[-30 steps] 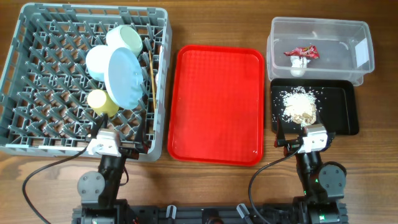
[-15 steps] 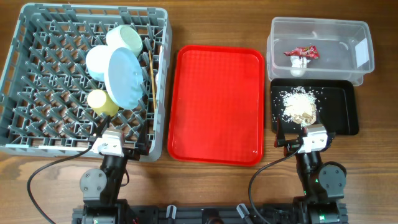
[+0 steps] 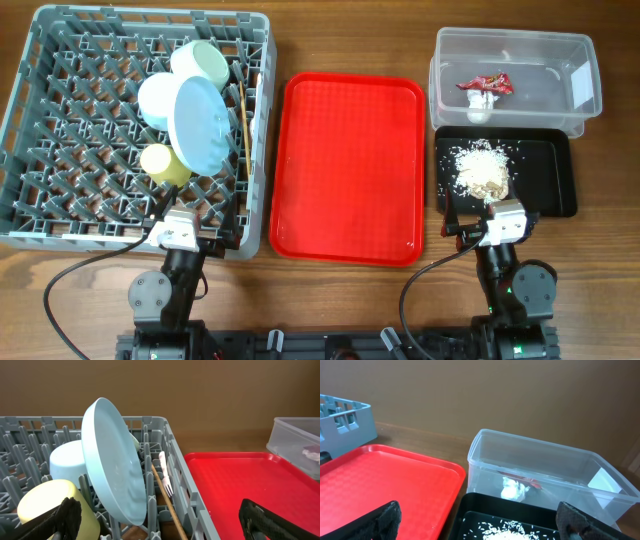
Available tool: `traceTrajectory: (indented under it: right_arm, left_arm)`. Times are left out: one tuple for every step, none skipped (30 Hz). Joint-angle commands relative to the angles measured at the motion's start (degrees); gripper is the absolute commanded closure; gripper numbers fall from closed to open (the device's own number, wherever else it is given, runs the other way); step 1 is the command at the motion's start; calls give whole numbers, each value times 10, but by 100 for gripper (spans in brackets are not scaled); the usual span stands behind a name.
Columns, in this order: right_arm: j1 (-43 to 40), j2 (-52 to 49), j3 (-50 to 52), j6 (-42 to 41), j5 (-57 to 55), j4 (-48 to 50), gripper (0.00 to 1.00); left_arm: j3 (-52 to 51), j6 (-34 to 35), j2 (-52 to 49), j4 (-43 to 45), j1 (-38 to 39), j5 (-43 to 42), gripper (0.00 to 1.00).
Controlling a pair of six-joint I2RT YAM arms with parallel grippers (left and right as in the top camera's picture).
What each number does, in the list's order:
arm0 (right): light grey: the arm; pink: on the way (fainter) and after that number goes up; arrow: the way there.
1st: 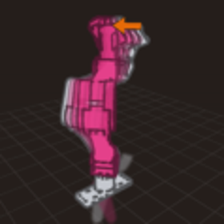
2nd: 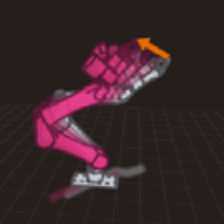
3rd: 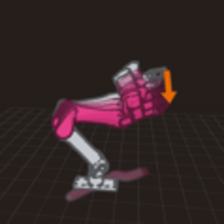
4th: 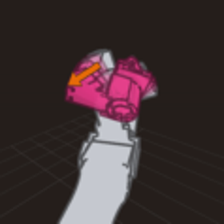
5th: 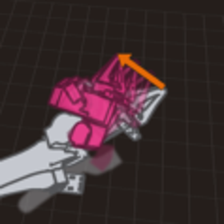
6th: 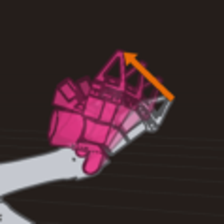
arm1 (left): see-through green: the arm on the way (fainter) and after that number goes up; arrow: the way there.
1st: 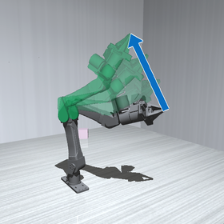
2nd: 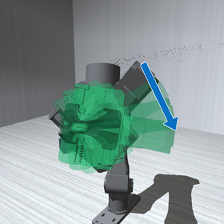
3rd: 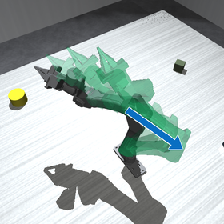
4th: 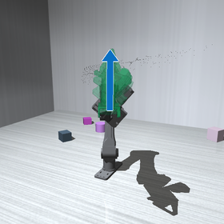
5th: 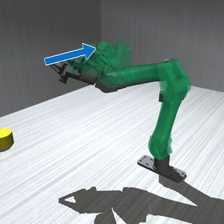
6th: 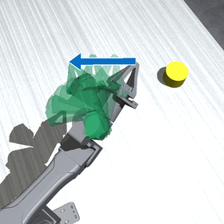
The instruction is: Sort waste into correct bins and load items into the dishwasher rack
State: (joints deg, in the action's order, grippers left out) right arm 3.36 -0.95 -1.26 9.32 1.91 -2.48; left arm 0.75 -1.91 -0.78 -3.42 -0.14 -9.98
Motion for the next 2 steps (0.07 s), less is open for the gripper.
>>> traceTrajectory:
  right_arm:
    - [3,7,-2,8,9,3,0]
    - [3,7,-2,9,9,3,0]
  left_arm:
    - [-4,-11,4,0,-3,-9,0]
    - [-4,-11,4,0,-3,-9,0]
